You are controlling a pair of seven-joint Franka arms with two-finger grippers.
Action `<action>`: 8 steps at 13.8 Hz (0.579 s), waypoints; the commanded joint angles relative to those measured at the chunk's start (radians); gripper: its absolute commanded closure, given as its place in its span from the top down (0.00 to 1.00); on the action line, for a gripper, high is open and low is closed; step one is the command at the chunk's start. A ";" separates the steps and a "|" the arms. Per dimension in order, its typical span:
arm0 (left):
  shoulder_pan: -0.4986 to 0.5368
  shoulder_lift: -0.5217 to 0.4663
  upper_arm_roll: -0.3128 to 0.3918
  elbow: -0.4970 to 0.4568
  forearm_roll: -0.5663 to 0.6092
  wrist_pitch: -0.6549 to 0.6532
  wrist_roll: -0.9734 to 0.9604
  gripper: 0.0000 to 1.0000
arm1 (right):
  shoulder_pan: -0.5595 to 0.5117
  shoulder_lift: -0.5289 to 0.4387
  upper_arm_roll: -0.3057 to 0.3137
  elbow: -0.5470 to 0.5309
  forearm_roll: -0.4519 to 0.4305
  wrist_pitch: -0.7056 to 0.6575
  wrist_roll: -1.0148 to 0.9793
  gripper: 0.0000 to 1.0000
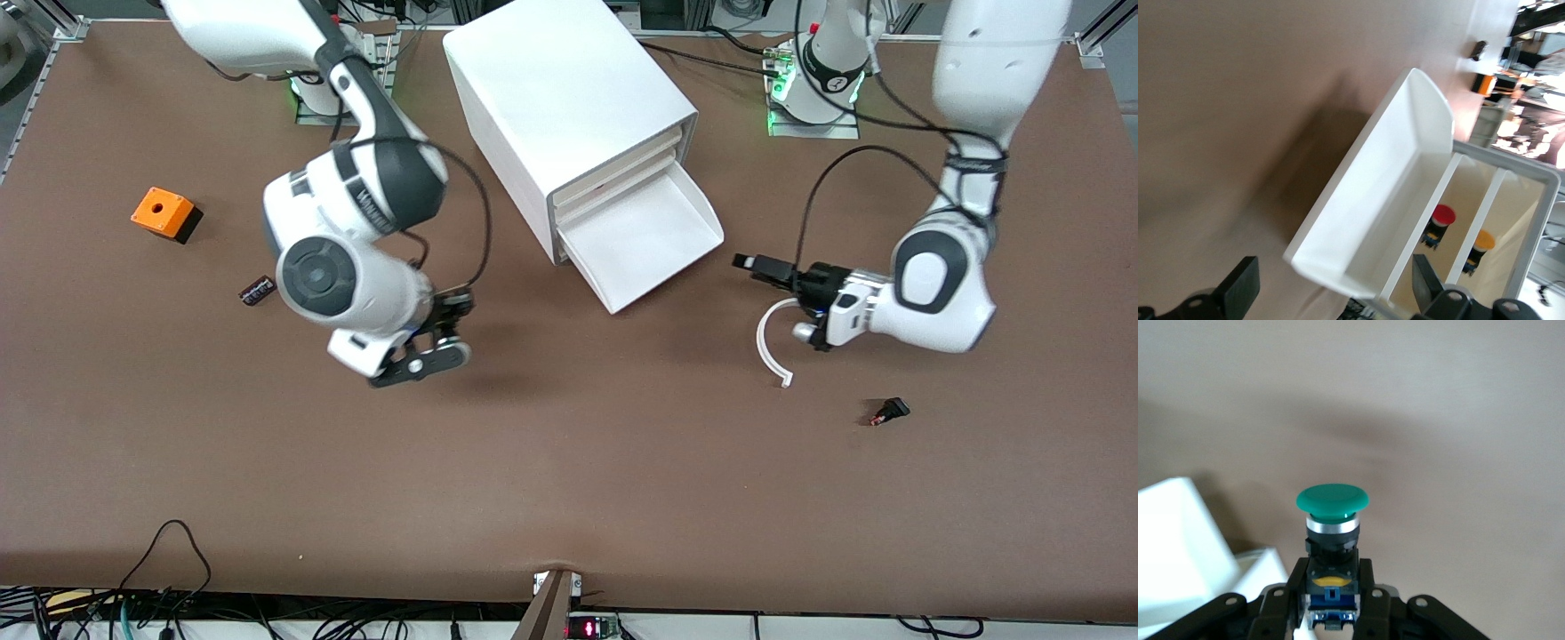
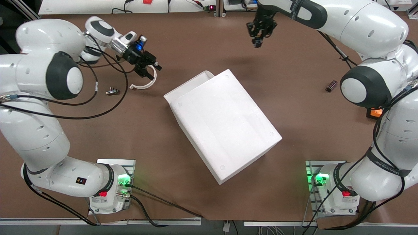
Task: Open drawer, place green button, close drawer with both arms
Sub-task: 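Release the drawer with the left gripper while the right gripper carries the button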
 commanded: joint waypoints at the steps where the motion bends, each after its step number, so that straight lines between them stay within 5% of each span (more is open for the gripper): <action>1: 0.033 -0.061 -0.005 0.025 0.161 -0.003 -0.046 1.00 | 0.079 0.021 0.049 0.043 0.010 0.044 0.183 0.01; 8: 0.073 -0.208 -0.008 0.165 0.683 0.008 -0.035 1.00 | 0.341 0.079 0.045 0.043 -0.051 0.217 0.539 0.01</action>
